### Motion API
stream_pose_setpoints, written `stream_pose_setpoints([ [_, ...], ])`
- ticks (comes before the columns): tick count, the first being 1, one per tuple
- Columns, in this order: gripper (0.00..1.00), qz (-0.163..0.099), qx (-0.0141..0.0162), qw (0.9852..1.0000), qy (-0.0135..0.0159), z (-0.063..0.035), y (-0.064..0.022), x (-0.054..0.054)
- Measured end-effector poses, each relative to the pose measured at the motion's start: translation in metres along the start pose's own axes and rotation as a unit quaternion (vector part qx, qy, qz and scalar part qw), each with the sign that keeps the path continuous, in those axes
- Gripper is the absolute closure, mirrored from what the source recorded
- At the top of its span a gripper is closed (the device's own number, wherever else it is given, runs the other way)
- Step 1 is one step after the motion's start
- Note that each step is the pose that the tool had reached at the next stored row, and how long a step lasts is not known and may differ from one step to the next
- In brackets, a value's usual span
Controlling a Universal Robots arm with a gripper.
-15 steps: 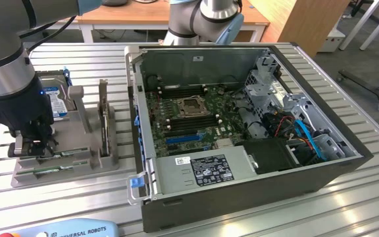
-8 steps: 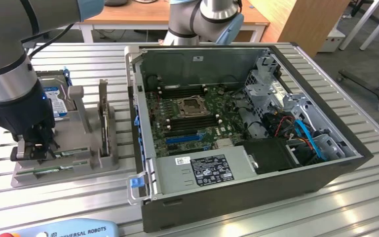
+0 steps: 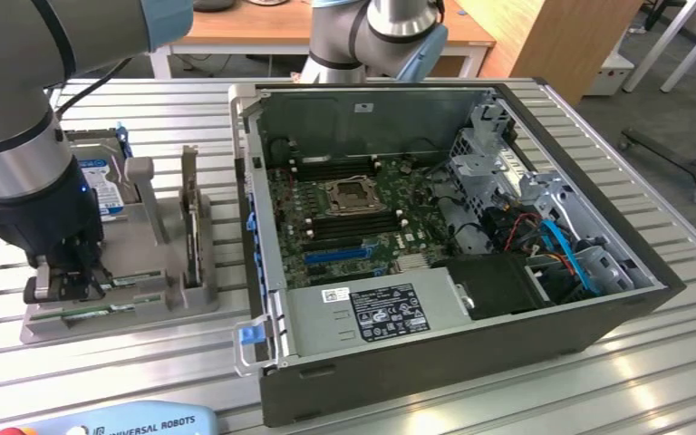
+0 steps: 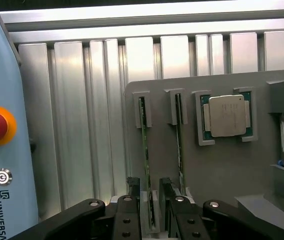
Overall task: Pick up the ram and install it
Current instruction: 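Pick up the ram and move it above insertion slot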
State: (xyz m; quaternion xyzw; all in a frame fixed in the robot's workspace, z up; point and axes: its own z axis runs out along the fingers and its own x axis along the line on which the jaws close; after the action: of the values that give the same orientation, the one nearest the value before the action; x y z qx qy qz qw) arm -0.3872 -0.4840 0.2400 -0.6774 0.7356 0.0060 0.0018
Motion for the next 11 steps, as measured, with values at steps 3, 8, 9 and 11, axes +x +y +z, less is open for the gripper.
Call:
stream_pose_setpoints([
  [3,0.71,0.000,0.0000,1.0000,0.0000,0.0030,-0.0001,0.0008],
  [8,0.71,0.000,0.0000,1.0000,0.0000,0.0072,-0.0002,0.0018],
  [9,0.71,0.000,0.0000,1.0000,0.0000,0.0081,-0.0002,0.0020],
  [11,0.71,0.000,0.0000,1.0000,0.0000,0.0095,-0.0003,0.0023],
])
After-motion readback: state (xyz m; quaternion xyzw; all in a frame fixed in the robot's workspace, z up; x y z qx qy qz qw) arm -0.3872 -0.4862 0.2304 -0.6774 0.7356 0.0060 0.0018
